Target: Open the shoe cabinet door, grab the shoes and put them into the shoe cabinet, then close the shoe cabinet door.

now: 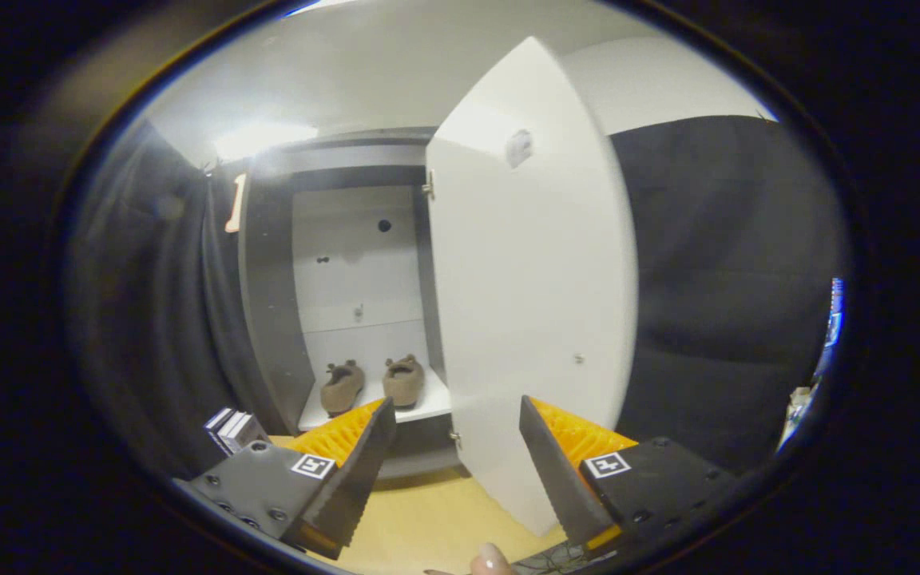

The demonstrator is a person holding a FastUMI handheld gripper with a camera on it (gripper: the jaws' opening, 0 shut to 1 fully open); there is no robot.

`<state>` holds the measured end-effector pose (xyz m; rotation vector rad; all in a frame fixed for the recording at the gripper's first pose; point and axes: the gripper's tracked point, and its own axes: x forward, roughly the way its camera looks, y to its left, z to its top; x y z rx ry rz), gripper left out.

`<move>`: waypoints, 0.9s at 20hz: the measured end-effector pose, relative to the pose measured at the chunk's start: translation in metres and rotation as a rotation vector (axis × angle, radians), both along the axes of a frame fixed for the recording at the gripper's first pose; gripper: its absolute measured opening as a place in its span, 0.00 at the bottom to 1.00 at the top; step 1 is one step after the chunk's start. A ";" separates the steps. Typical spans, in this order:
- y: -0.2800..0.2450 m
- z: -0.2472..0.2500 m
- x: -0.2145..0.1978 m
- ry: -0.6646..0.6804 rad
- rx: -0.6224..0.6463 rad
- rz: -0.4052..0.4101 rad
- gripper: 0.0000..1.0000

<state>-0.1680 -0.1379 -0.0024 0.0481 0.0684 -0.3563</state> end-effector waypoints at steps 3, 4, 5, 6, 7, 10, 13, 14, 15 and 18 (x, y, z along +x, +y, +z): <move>-0.051 0.009 -0.029 -0.017 -0.018 -0.016 0.96; -0.065 0.009 -0.039 -0.009 -0.029 -0.015 0.96; -0.081 0.008 -0.043 0.002 -0.037 -0.014 0.96; -0.095 0.010 -0.047 0.004 -0.045 -0.005 0.96; -0.107 0.013 -0.046 -0.004 -0.044 0.019 0.96; -0.130 0.015 -0.031 -0.010 -0.022 0.122 0.96; -0.137 0.004 -0.009 0.023 -0.013 0.238 0.96; -0.134 0.004 -0.001 0.022 0.005 0.289 0.95; -0.132 0.003 0.005 0.024 0.018 0.328 0.95; -0.136 -0.011 0.024 0.046 0.054 0.394 0.95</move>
